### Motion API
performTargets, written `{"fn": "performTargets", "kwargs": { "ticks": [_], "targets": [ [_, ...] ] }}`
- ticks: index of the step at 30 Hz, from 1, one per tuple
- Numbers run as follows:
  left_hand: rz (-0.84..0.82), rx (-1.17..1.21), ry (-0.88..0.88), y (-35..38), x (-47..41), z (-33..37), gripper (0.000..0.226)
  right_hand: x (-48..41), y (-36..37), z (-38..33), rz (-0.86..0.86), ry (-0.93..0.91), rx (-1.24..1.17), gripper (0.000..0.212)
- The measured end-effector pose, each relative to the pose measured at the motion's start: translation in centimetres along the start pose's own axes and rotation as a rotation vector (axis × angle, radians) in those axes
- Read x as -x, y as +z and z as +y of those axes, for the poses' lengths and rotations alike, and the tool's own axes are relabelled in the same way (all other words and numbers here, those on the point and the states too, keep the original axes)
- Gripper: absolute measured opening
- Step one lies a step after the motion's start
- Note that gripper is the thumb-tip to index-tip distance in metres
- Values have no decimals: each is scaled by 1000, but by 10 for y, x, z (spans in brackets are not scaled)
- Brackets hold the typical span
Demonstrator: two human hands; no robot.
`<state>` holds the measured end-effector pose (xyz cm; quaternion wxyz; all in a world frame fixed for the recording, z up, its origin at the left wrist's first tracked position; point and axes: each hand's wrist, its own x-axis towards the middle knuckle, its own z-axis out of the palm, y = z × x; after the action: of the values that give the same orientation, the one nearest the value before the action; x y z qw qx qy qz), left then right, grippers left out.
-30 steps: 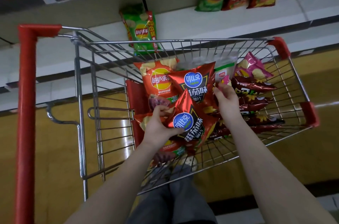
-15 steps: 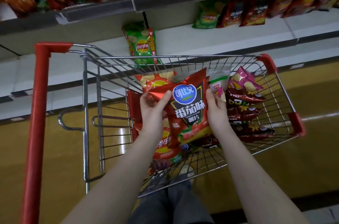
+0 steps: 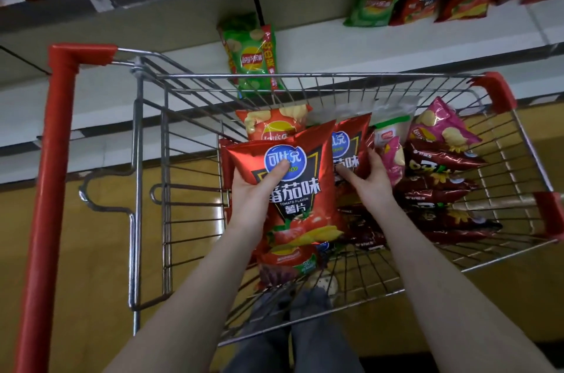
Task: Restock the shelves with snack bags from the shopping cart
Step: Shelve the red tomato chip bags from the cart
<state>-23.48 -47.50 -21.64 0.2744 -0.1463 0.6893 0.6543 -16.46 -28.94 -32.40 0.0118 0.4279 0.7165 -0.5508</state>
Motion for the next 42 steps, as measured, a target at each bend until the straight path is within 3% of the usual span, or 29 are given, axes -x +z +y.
{"fn": "performTargets", "kwargs": {
  "ticks": [6, 9, 14, 19, 22, 26, 33, 42],
  "targets": [
    [-5, 55, -36, -7, 11, 2, 78, 10, -3, -8, 47, -42, 46, 86],
    [-36, 45, -7, -4, 22, 17, 80, 39, -24, -31, 135, -88, 3, 89],
    [-141, 69, 72, 9, 43, 56, 68, 91, -59, -73, 267, -129, -221, 71],
    [-259, 25, 192, 19, 67, 92, 70, 136, -84, -104, 435, -206, -355, 74],
    [-309, -1, 240, 23, 77, 107, 74, 149, -94, -113, 461, -217, -391, 92],
    [-318, -8, 297, 44, 94, 127, 76, 160, -128, -125, 468, -252, -396, 83],
    [-389, -16, 378, 144, 133, 129, 37, 153, -243, -113, 513, -304, -370, 85],
    [-397, -8, 341, 307, 187, 97, 57, 127, -400, -59, 492, -286, -364, 83]
  ]
}}
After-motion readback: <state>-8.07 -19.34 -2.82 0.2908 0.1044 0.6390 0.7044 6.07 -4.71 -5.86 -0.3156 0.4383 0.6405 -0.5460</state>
